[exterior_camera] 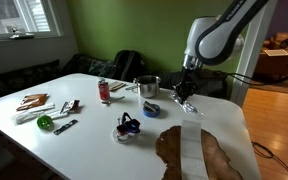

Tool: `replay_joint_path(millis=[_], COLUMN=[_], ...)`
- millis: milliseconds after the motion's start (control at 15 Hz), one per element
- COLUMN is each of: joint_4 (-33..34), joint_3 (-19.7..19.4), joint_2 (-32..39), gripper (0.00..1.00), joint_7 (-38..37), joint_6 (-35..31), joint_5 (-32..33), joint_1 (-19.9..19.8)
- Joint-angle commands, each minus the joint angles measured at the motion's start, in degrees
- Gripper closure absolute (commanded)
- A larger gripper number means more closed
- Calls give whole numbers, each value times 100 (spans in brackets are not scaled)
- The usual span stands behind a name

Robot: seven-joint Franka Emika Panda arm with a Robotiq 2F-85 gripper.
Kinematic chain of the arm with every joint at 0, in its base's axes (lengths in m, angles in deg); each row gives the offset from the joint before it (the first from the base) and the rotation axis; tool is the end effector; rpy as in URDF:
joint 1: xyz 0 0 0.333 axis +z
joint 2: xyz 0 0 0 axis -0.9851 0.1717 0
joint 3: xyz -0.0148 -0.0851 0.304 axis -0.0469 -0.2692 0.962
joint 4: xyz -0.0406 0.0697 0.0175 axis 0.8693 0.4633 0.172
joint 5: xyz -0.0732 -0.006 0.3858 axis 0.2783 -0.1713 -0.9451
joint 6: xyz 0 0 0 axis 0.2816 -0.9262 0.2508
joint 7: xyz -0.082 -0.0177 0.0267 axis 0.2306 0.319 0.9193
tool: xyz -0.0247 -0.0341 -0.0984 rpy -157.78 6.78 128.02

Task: Put the plastic package on the wooden plate

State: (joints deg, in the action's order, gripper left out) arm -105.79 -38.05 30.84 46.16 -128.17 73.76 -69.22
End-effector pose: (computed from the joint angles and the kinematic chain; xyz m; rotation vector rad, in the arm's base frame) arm 0.5207 0.1032 0.2359 -2.9904 0.4536 -0.2067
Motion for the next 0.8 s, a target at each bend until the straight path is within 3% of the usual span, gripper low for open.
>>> replay_joint_path(millis=[0, 267, 533, 600, 667, 733], joint_4=[-920, -1222, -1257, -1236, -1241, -1238], joint_3=[770, 1276, 1369, 1378, 1384, 1390], joint_2=[-1082, -1423, -1287, -1222, -1215, -1223], gripper=[97, 97, 97, 90, 63, 61], joint_7=[923, 2013, 2156, 2143, 2163, 2232], joint_6=[602, 1282, 1206, 1218, 1232, 1251], joint_5=[-666, -1540, -1595, -1653, -1672, -1748], joint_1=[-151, 77, 193, 197, 195, 187])
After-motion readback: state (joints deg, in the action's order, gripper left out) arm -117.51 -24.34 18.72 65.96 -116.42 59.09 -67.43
